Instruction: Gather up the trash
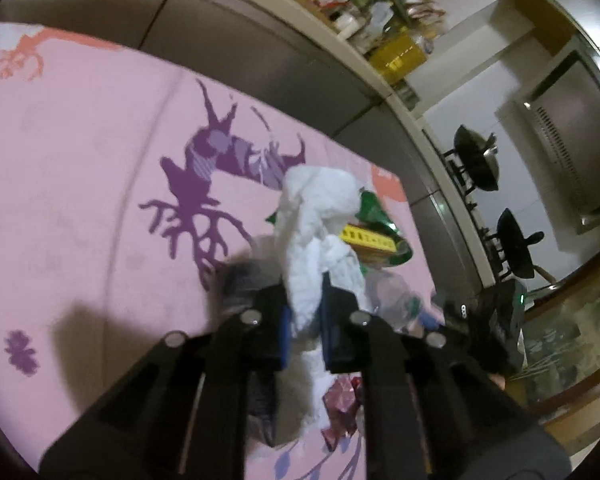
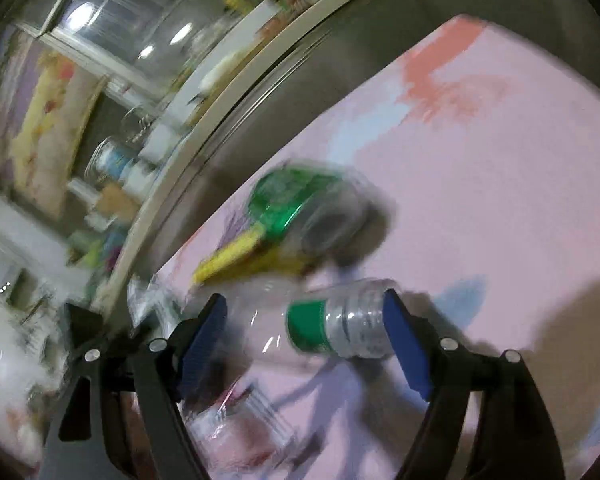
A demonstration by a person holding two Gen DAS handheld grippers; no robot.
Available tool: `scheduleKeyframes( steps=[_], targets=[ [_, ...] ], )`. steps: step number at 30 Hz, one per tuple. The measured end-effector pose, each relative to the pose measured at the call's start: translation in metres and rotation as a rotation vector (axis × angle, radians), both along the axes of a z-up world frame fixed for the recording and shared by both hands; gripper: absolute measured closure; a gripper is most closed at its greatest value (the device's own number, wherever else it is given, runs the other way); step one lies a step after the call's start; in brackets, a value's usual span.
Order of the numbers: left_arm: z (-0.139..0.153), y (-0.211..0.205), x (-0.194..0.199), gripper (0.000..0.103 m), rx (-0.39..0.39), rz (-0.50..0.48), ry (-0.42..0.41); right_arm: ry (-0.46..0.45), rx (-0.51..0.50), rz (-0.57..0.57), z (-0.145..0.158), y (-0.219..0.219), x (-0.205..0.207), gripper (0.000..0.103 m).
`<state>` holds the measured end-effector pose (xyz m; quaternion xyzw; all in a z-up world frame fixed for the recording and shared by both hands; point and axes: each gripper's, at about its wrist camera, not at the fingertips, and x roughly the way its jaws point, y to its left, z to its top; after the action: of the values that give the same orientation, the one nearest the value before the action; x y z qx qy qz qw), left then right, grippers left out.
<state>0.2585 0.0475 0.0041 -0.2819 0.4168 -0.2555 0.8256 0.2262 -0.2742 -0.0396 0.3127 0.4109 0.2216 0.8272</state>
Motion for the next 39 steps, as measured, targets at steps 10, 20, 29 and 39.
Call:
scheduleKeyframes(
  steps=[10, 20, 29, 39],
  targets=[
    [0.010, 0.018, -0.014, 0.092, -0.024, 0.015, -0.043, -0.274, -0.537, 0.019, 0.066, 0.061, 0.009, 0.027],
    [0.014, -0.003, -0.013, 0.092, -0.040, -0.048, -0.055, 0.034, -0.824, 0.190, 0.029, 0.113, 0.139, 0.027],
    [0.023, -0.021, -0.017, 0.092, -0.042, -0.087, -0.073, 0.038, -0.673, 0.061, 0.029, 0.039, 0.117, 0.053],
    [0.047, -0.072, -0.036, 0.092, -0.012, -0.162, -0.096, -0.001, -0.634, -0.094, 0.033, -0.033, 0.053, 0.084]
  ],
)
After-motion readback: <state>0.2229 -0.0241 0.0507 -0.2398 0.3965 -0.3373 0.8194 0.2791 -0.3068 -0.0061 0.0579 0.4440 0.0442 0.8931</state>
